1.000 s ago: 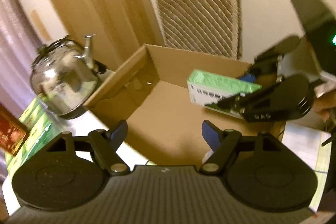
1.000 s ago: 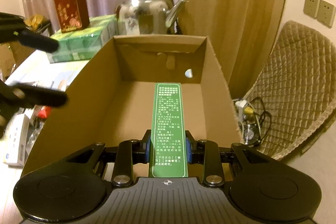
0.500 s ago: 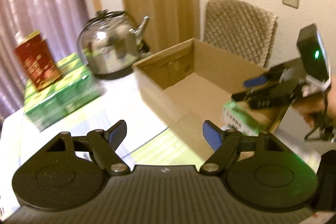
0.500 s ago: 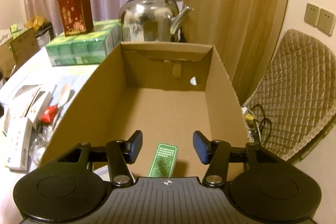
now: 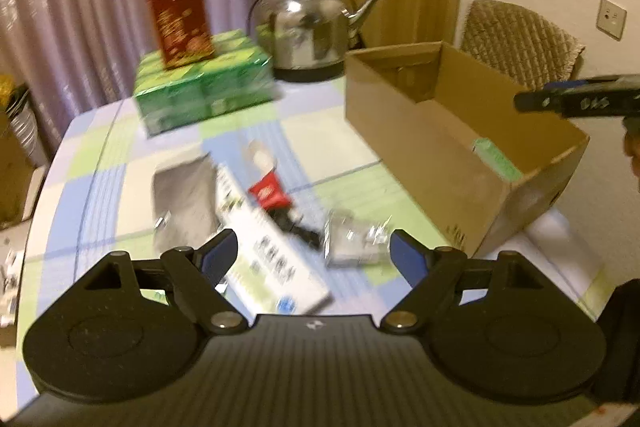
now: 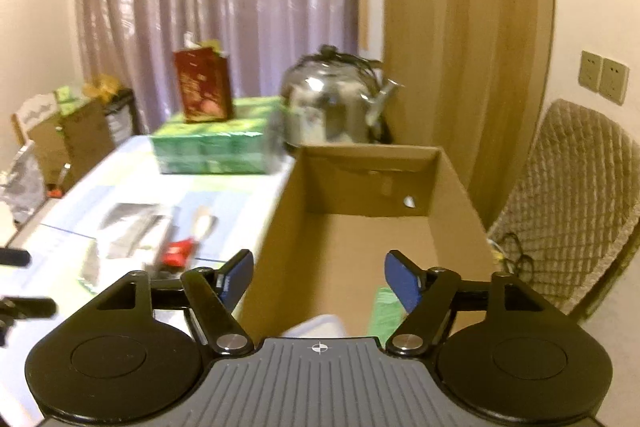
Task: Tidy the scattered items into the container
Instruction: 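Move the right tool to the clear plastic soap holder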
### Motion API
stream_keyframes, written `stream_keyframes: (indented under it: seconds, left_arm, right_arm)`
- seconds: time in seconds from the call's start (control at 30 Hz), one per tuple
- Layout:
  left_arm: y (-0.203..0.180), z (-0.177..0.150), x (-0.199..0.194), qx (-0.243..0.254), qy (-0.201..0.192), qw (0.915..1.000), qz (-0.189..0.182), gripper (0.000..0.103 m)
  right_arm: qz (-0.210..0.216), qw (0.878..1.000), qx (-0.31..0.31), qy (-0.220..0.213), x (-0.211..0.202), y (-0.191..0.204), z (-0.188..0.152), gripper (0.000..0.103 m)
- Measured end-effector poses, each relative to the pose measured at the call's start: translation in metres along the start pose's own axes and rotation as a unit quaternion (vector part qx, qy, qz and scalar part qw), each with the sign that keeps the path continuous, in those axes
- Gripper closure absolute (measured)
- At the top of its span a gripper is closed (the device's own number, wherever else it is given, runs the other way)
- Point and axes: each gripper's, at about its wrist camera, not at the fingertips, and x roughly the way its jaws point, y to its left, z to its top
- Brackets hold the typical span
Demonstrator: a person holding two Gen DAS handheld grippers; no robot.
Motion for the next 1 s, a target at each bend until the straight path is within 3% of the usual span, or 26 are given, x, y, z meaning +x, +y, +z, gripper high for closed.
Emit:
stream_keyframes:
  seconds: [0.2,0.47,0.8,1.0]
  left_arm:
    - [0.012,-0.038,-0.025,-0.004,0.014,0.9991,0.04,0.018]
    - [0.028,-0.077,-0.047,-0.044,0.027,0.9975,0.049,0.016]
    - [0.046,-0.091,-0.051,-0.061,0.027,0.9959,0.061,0.014]
    - [0.057,-0.092,-0.043,-0.07,0.027,0.9948,0.068,0.012]
  right_arm:
    - [0.035,0.999,-0.022,-0.003,-0.023,0.049,-0.019,0.022]
    - [0.06,0.997,-0.037,0.028,-0.025,0.089,-0.048,0.021]
    - [0.081,0.991,-0.079,0.07,0.002,0.12,-0.068,0.02]
    - [0.086,0.98,-0.156,0.093,0.038,0.137,-0.075,0.02]
